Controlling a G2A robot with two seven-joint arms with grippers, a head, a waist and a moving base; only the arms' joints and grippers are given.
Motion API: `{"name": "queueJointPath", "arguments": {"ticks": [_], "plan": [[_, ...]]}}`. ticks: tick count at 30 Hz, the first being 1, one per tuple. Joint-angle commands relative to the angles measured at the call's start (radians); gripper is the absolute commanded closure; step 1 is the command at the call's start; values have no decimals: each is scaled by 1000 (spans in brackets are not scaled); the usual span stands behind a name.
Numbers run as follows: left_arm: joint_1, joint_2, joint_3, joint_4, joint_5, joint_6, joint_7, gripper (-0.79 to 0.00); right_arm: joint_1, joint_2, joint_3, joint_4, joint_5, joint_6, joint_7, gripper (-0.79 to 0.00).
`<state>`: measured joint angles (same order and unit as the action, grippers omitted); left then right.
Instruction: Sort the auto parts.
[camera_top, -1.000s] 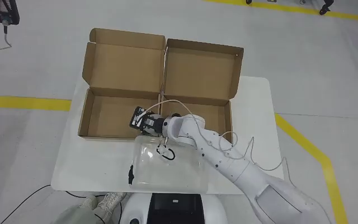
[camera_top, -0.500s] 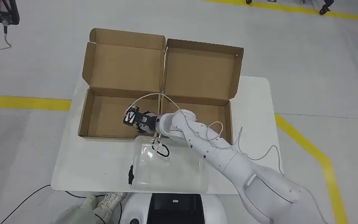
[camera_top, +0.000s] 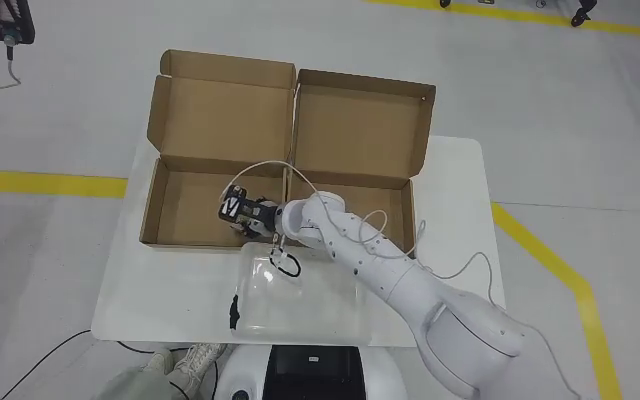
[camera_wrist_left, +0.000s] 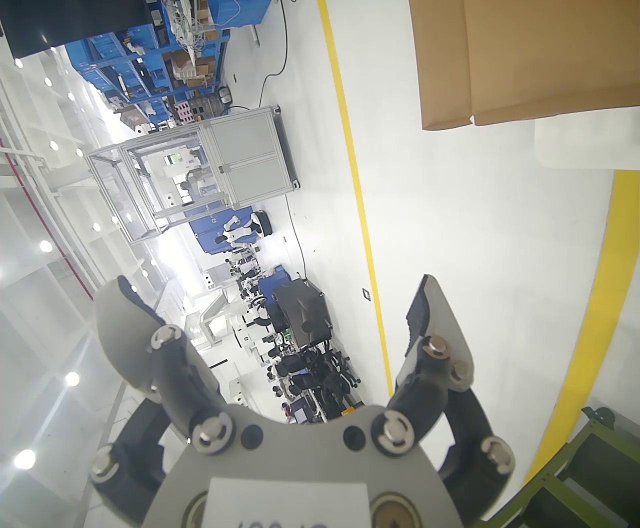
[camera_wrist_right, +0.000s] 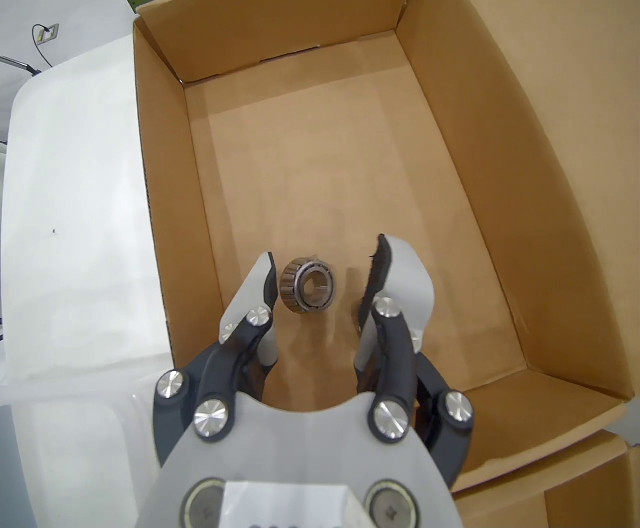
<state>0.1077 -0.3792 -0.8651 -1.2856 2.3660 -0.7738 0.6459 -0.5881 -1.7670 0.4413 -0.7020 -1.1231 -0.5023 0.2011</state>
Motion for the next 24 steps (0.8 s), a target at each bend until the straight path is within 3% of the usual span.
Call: {"name": "queueJointPath", "arguments": {"ticks": [1,7,14,24], "plan": [[0,0,0,0,0,0,0,-785,-1,-2,1,-5,-10,-5,-20,-785],[0,0,0,0,0,0,0,-785,-18,11,25,-52,-51,-23,-134,-785],[0,0,0,0,0,0,0,-785,-101,68,86,-210,-129,-27,-248,-785],[0,0,0,0,0,0,0,-785,-306,179,248,-536,-239,-38,-217,-785]]}}
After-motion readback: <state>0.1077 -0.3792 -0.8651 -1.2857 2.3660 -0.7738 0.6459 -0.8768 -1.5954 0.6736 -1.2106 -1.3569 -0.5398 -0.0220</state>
